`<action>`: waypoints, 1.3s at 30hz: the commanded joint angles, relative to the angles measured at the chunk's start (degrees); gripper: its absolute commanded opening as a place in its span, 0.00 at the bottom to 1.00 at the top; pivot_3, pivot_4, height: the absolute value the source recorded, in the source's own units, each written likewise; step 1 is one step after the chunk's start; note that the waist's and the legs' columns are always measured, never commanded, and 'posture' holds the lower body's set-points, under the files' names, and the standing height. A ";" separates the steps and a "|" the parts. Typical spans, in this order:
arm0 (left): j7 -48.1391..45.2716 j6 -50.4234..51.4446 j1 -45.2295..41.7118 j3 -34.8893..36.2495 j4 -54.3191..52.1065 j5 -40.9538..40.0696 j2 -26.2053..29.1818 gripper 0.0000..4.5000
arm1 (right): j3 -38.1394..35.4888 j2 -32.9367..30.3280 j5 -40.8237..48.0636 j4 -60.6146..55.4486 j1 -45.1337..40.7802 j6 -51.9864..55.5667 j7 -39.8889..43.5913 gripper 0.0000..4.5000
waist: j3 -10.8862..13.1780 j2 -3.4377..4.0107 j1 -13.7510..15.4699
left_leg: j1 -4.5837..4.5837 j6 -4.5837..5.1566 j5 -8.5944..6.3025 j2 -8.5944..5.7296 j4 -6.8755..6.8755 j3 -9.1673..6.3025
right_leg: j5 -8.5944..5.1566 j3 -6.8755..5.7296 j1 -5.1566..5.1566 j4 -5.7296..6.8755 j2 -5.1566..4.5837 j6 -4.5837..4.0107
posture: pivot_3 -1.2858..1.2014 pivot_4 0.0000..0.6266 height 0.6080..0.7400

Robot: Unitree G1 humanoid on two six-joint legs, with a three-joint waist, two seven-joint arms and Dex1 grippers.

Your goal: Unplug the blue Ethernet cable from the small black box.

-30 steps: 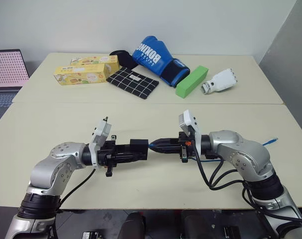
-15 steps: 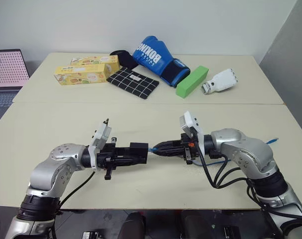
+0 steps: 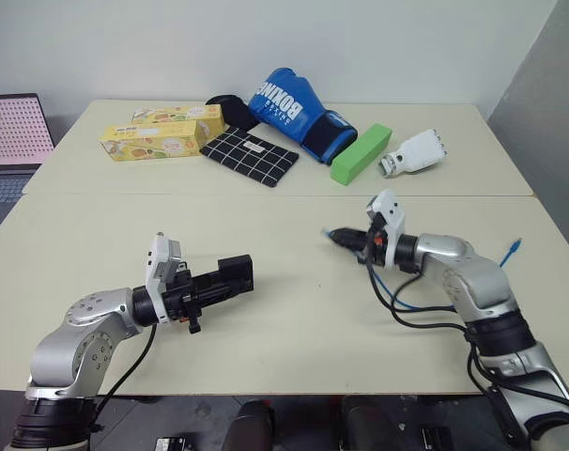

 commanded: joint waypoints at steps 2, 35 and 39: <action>4.86 0.65 -0.85 2.16 -1.87 -0.66 -1.12 0.18 | -0.87 1.51 -7.66 8.20 -1.37 -7.10 -6.98 0.01 | 0.00 0.00 0.11 | -0.13 -0.01 0.01 0.01 0.01 -0.01 | 0.00 0.01 -0.07 0.00 0.00 0.00 | 0.52 0.24 1.00; 33.00 -42.40 -13.13 6.67 37.79 22.61 -16.73 0.45 | 6.37 -1.73 0.01 -27.74 -2.98 1.74 15.45 0.53 | -0.06 -0.10 0.22 | -0.60 -0.04 0.02 -0.08 0.20 -0.15 | 0.04 -0.18 -0.42 0.10 -0.09 0.04 | 0.52 0.24 1.00; 33.09 -41.53 -11.03 7.19 35.05 21.72 -16.88 0.63 | 6.59 -1.93 -0.34 -28.20 -2.76 1.92 15.91 0.53 | -0.06 -0.10 0.19 | -0.58 -0.04 0.03 -0.06 0.19 -0.16 | 0.04 -0.19 -0.42 0.10 -0.09 0.04 | 0.52 0.24 1.00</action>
